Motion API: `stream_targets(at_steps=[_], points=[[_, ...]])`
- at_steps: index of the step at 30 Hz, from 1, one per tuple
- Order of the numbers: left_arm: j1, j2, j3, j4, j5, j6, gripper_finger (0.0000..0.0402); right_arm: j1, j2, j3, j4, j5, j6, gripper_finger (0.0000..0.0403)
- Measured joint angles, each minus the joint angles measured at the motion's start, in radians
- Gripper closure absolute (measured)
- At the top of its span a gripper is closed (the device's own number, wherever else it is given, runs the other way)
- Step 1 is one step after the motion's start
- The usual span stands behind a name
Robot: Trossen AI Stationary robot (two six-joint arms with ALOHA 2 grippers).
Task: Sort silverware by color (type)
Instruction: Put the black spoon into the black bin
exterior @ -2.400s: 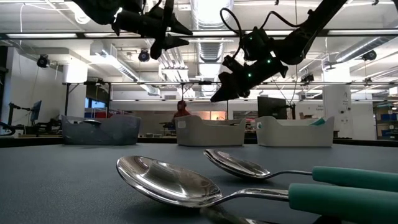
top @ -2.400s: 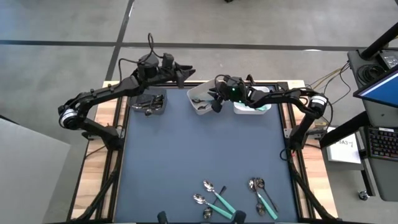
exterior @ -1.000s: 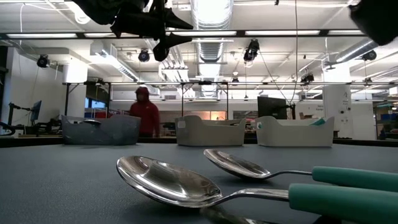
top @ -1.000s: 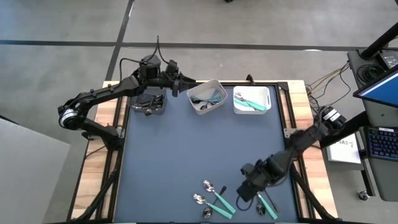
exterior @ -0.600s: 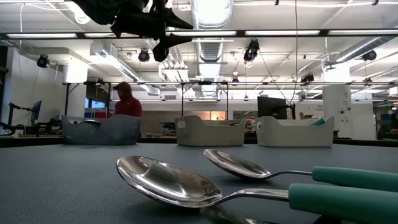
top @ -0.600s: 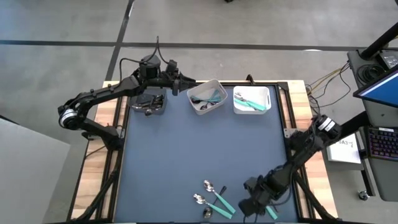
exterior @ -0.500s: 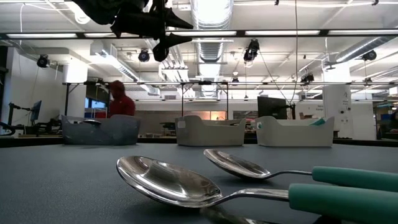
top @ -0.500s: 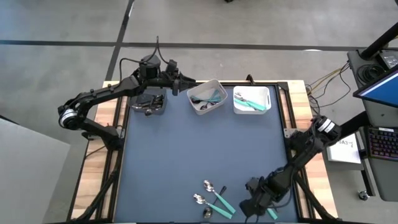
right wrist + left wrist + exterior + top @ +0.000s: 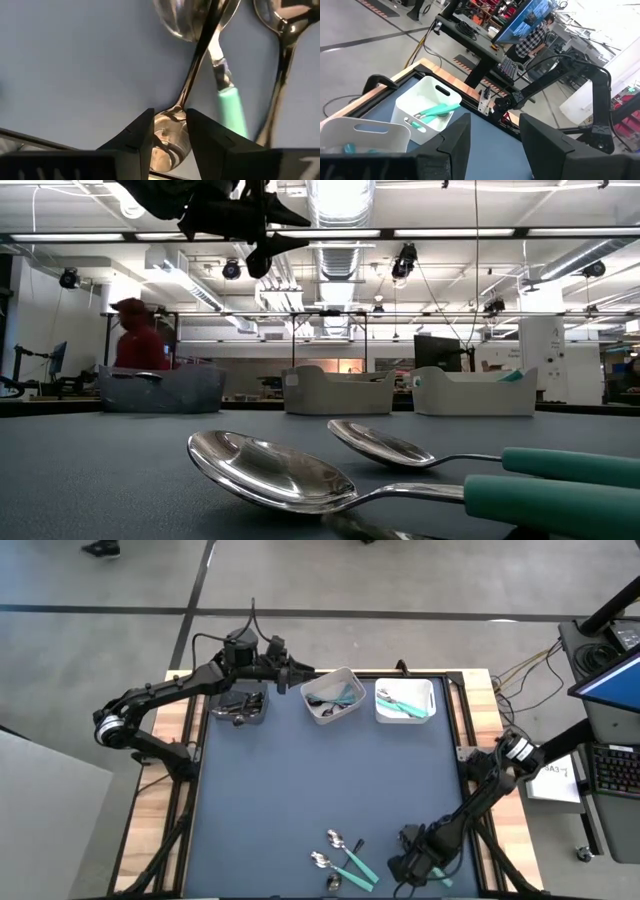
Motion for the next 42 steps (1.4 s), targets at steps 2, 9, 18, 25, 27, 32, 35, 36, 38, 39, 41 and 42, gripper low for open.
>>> stream_targets(at_steps=[2, 9, 18, 25, 27, 32, 35, 36, 38, 39, 41, 42], points=[[0.000, 0.000, 0.000, 0.000, 0.000, 0.014, 0.0251, -0.003, 0.000, -0.008, 0.000, -0.002, 0.021, 0.0294], [0.000, 0.000, 0.000, 0.000, 0.000, 0.038, 0.0251, -0.038, 0.002, -0.015, -0.006, 0.004, 0.015, 0.0296], [0.000, 0.000, 0.000, 0.000, 0.000, 0.040, 0.0251, -0.058, 0.003, -0.018, -0.009, 0.013, -0.037, 0.0293], [0.000, 0.000, 0.000, 0.000, 0.000, 0.040, 0.0251, -0.064, 0.002, -0.060, 0.005, 0.026, -0.026, 0.0321], [0.000, 0.000, 0.000, 0.000, 0.000, 0.040, 0.0251, -0.065, 0.002, -0.074, 0.004, 0.031, -0.027, 0.0343], [0.000, 0.000, 0.000, 0.000, 0.000, 0.040, 0.0251, -0.066, 0.002, -0.086, 0.001, 0.032, -0.081, 0.0389], [0.000, 0.000, 0.000, -0.001, 0.000, 0.040, 0.0251, -0.067, -0.015, -0.088, 0.032, 0.009, -0.140, 0.0391], [0.000, 0.000, 0.000, -0.001, 0.000, 0.040, 0.0251, -0.068, -0.023, -0.089, 0.042, 0.002, -0.170, 0.0392], [0.000, 0.000, 0.000, -0.001, 0.000, 0.040, 0.0251, -0.067, -0.048, -0.083, 0.044, 0.006, -0.225, 0.0392], [0.000, 0.000, 0.000, -0.002, 0.000, 0.040, 0.0251, -0.066, -0.058, -0.083, 0.047, 0.014, -0.248, 0.0392], [0.000, 0.000, 0.000, -0.004, 0.000, 0.040, 0.0251, -0.066, -0.084, -0.083, 0.057, 0.062, -0.294, 0.0393], [0.000, 0.000, 0.000, -0.005, 0.000, 0.040, 0.0251, -0.067, -0.103, -0.082, 0.058, 0.089, -0.316, 0.0393]])
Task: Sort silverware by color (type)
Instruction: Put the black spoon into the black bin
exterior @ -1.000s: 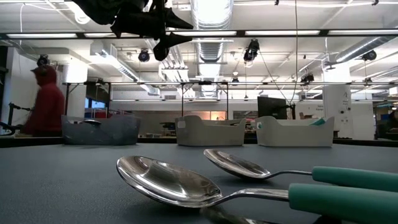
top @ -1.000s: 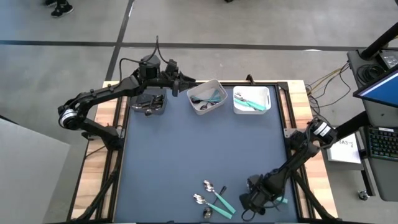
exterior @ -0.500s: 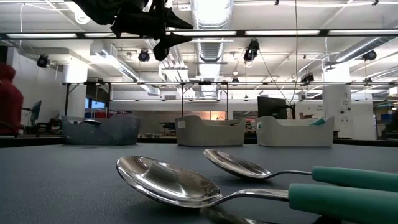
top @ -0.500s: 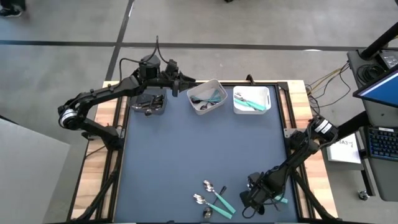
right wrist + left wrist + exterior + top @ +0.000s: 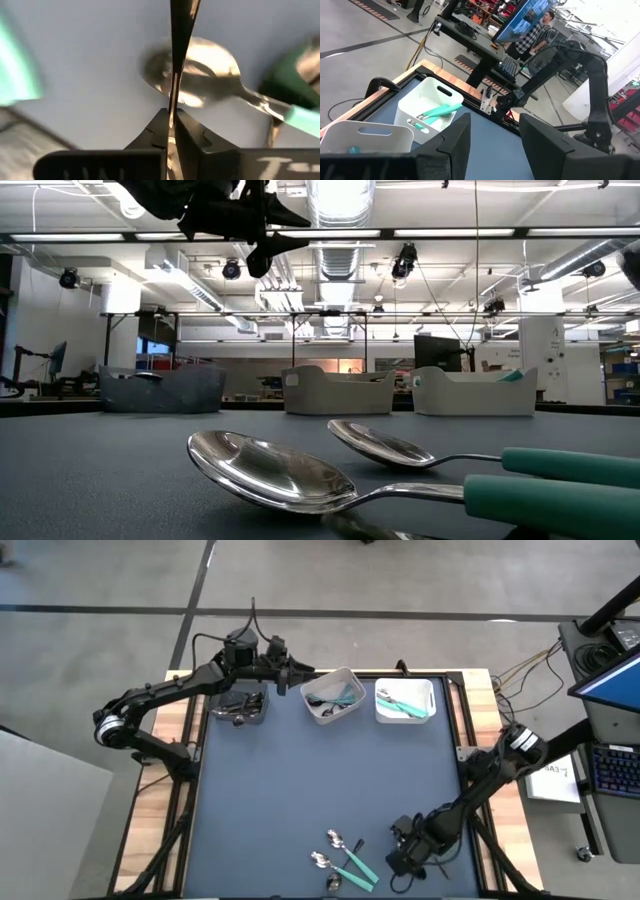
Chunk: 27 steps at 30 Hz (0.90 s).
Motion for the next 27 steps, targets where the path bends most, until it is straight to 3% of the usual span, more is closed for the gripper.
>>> stream_targets(at_steps=[8, 11, 20, 23, 27], points=[[-0.022, 0.006, -0.018, -0.014, 0.001, 0.000, 0.0251, -0.025, -0.102, 0.004, -0.027, 0.375, -0.197, 0.0393], [-0.049, 0.031, -0.025, -0.053, 0.047, 0.049, 0.0251, -0.066, -0.114, 0.004, -0.093, 0.474, -0.258, 0.0393], [-0.227, 0.140, -0.035, -0.055, 0.374, 0.264, 0.0251, -0.295, -0.113, -0.002, -0.223, 0.484, -0.509, 0.0394], [-0.260, 0.155, -0.032, -0.015, 0.405, 0.237, 0.0251, -0.380, -0.113, -0.002, -0.221, 0.483, -0.568, 0.0394], [-0.258, 0.157, -0.020, -0.107, 0.472, 0.136, 0.0253, -0.466, -0.113, -0.002, -0.219, 0.490, -0.600, 0.0394]])
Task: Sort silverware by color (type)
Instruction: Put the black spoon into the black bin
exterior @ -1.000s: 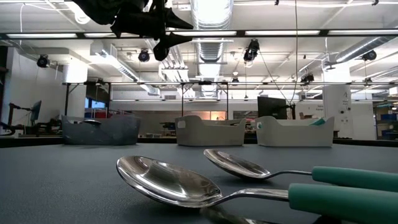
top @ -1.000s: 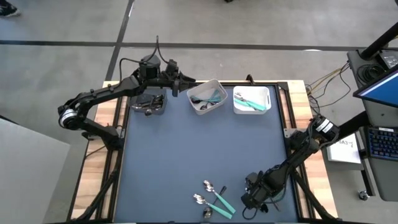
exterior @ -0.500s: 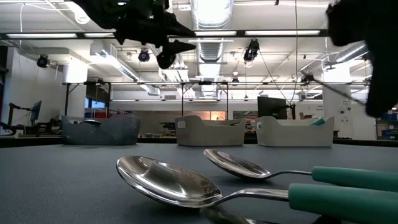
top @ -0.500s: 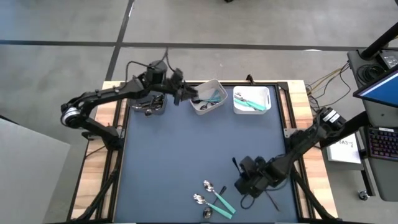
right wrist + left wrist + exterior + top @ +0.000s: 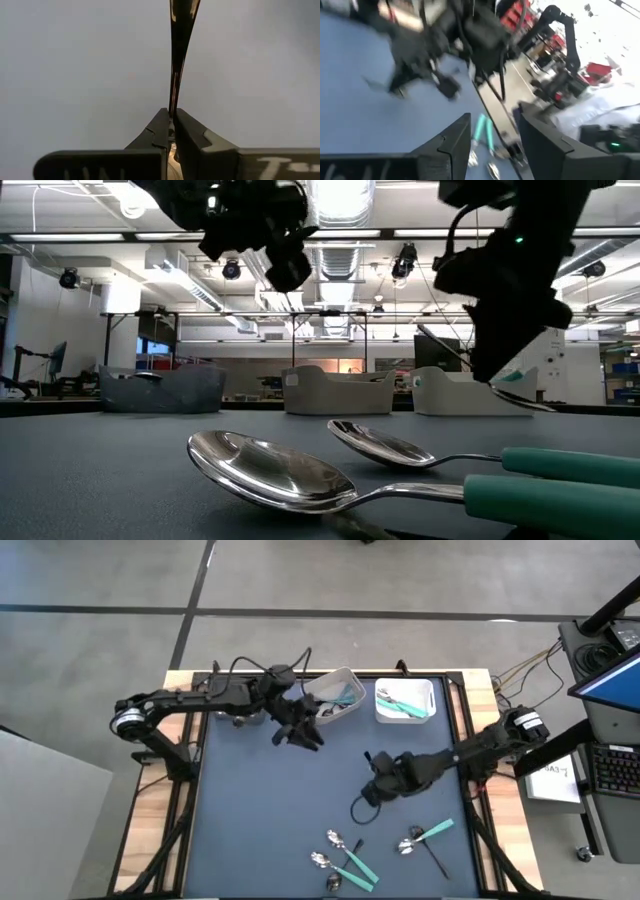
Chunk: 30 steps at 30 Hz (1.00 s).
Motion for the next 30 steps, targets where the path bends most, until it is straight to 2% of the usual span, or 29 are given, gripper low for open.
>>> stream_targets(at_steps=[4, 10, 12, 15, 17, 23, 30], points=[[0.004, 0.000, -0.002, -0.142, 0.038, 0.072, 0.0266, -0.054, 0.000, 0.000, 0.026, 0.039, -0.070, 0.0394], [0.096, -0.002, 0.006, -0.161, 0.035, 0.212, 0.0294, -0.132, 0.000, 0.008, 0.157, 0.052, -0.199, 0.0394], [0.127, -0.003, 0.018, -0.153, -0.065, 0.257, 0.0301, -0.159, 0.000, 0.012, 0.223, 0.054, -0.253, 0.0394], [0.150, -0.004, 0.020, -0.123, -0.315, 0.267, 0.0309, -0.202, 0.000, 0.019, 0.326, 0.081, -0.340, 0.0394], [0.153, -0.004, 0.020, -0.108, -0.419, 0.256, 0.0310, -0.234, 0.000, 0.023, 0.392, 0.110, -0.401, 0.0394], [0.154, -0.004, 0.021, -0.016, -0.445, 0.271, 0.0303, -0.355, 0.000, 0.045, 0.450, 0.114, -0.572, 0.0388], [0.155, -0.003, 0.069, 0.002, -0.605, 0.236, 0.0282, -0.473, 0.000, 0.076, 0.493, 0.104, -0.755, 0.0387]])
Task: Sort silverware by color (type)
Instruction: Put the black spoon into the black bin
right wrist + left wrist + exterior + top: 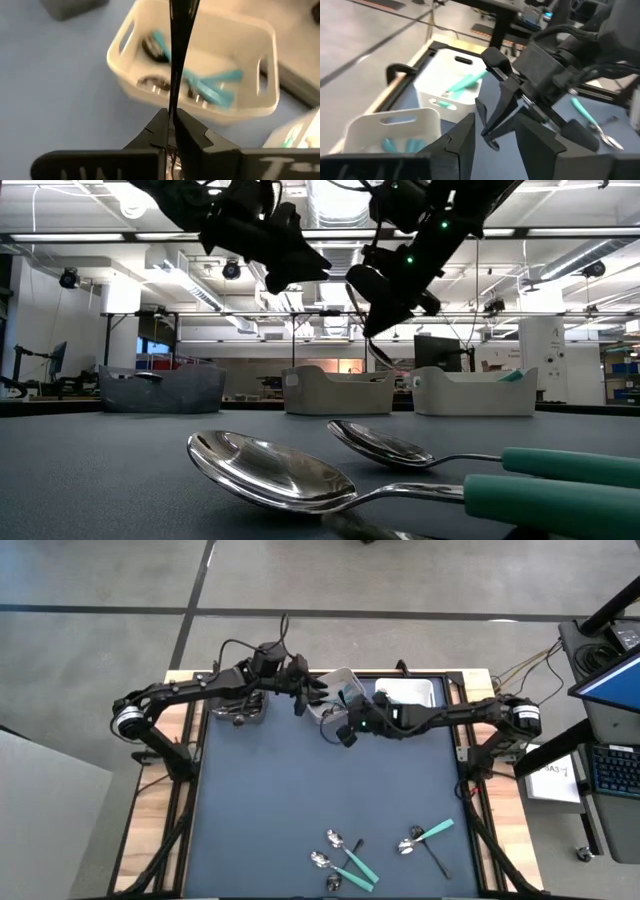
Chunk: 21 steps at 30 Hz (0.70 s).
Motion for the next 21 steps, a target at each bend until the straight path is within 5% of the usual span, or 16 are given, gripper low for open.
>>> stream_targets(at_steps=[8, 21], points=[[0.002, 0.000, 0.016, 0.021, -0.137, -0.007, 0.0265, -0.072, 0.000, 0.013, 0.225, -0.001, -0.329, 0.0386], [0.002, 0.001, 0.016, 0.124, -0.189, -0.041, 0.0264, -0.143, 0.000, 0.013, 0.345, 0.000, -0.458, 0.0386]])
